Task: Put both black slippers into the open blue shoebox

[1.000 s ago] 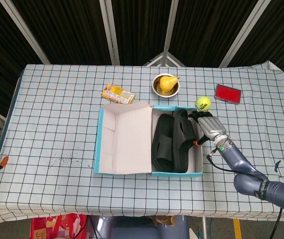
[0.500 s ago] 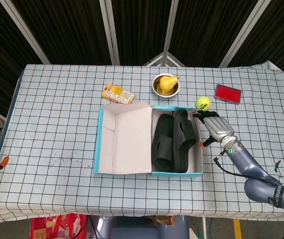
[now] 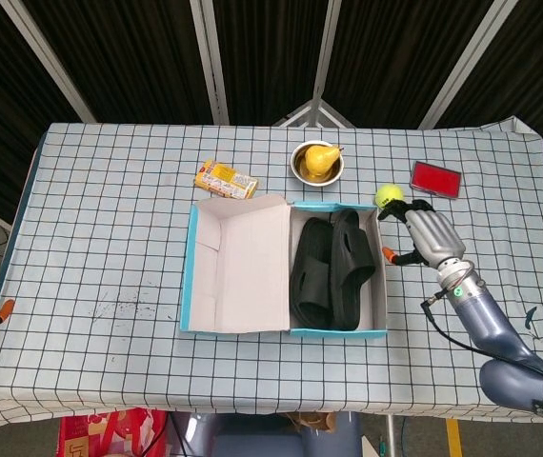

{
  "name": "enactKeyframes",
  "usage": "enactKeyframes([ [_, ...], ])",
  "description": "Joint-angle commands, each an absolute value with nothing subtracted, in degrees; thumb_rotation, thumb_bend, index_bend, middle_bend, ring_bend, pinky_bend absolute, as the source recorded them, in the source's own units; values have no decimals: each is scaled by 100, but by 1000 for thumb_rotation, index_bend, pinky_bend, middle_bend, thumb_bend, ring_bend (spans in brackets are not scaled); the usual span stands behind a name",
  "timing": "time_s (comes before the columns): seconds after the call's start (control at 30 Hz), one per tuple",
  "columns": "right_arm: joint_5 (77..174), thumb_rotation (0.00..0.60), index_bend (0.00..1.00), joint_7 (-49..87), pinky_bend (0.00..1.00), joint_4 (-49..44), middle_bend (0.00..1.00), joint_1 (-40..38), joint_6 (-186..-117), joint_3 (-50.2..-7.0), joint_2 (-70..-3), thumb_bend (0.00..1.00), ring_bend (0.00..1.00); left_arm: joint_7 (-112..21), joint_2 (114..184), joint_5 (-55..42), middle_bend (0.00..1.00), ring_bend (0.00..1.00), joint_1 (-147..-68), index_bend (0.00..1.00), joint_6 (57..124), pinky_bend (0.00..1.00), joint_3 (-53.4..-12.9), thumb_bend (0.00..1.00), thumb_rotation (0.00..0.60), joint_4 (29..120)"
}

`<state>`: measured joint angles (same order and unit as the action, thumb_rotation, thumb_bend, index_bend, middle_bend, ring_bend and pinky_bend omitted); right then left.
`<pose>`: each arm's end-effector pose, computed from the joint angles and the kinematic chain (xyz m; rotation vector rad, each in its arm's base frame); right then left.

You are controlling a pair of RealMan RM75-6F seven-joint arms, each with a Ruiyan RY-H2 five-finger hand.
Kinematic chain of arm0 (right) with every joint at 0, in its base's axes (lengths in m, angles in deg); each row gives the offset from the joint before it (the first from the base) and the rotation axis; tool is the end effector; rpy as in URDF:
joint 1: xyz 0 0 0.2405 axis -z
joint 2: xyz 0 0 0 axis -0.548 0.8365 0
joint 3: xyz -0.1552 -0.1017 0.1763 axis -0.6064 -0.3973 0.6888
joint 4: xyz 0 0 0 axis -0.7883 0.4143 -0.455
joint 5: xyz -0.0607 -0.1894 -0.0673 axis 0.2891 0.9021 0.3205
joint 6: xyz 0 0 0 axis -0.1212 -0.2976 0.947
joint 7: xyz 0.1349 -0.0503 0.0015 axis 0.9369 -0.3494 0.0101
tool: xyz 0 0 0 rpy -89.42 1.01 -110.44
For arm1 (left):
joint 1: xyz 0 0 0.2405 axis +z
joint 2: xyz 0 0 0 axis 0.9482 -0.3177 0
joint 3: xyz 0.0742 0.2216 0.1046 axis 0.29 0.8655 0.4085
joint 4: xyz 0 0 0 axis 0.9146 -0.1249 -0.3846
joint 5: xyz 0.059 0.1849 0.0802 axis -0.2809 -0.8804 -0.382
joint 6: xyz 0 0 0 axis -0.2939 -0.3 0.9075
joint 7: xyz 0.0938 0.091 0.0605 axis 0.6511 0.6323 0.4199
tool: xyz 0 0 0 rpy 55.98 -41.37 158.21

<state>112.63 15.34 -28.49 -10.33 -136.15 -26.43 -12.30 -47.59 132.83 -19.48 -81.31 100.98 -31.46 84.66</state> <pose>-0.1733 -0.3691 0.1344 1.6036 -1.2295 0.9363 -0.3534 0.2240 0.1621 -1.2944 -0.9596 -0.7620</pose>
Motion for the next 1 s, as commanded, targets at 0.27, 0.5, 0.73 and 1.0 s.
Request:
enactKeyframes([
  [0.27,11853,600,522,1352,203,-3235,510,-1040,-14165,-2472,-1665,403,398,-4763,13282,-1931,0,0,-8125,35,10100,68,-3152,382,600,8457],
  [0.5,11538,600,536,923,203,-3246,510,-1359,-14096,-2391,-2056,404,399,-4796,13267,-1922,0,0,-8107,35,10121,68,-3162,382,600,8445],
  [0.73,11260,600,542,745,203,-2876,510,-1588,-13947,-2373,-2394,404,431,-4860,13234,-1919,0,0,-8069,35,10182,68,-3180,382,600,8440],
  [1.0,11180,600,551,969,203,-2378,502,-1601,-13594,-2496,-2624,407,516,-4831,13234,-1914,0,0,-8074,35,10155,68,-3172,382,600,8428],
])
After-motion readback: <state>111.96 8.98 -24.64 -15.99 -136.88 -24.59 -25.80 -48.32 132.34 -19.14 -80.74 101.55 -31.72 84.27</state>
